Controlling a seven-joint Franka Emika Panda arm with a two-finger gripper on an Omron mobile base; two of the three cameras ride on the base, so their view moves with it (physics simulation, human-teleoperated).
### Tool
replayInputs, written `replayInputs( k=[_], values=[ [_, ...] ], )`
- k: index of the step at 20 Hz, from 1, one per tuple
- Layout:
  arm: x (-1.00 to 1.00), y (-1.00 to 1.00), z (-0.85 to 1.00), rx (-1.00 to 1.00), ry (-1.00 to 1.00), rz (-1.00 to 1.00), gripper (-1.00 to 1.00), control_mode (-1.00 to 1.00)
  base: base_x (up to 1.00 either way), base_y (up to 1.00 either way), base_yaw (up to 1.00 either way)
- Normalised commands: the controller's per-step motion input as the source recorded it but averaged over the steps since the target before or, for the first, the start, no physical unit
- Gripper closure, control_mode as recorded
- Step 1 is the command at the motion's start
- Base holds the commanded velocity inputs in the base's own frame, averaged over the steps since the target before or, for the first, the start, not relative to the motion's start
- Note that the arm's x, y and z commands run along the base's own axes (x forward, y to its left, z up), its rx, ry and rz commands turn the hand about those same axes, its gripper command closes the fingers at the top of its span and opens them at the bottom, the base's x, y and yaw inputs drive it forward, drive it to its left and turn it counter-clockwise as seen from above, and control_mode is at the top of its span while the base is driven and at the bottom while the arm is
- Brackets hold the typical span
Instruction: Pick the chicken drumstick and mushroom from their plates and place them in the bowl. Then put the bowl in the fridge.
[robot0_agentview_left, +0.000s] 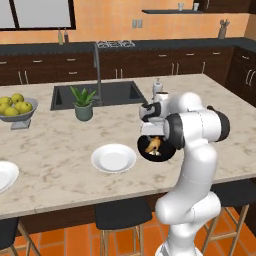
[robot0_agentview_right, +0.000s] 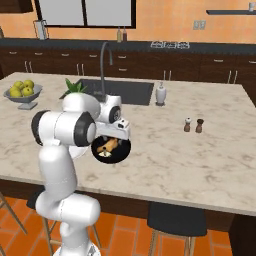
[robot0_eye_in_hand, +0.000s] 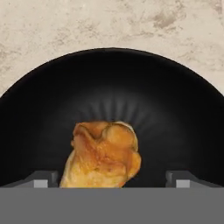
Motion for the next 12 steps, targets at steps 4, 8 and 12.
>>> replayInputs(
  k=[4,8,12],
  values=[
    [-0.73,-0.44,0.19,0.08,0.0,-0.15,-1.0,-1.0,0.0,0.0,0.0],
    [-0.63,-0.43,0.28,0.08,0.0,-0.14,-1.0,-1.0,0.0,0.0,0.0],
    [-0.09,-0.34,0.03,0.04,0.0,-0.07,-1.0,-1.0,0.0,0.0,0.0]
  ],
)
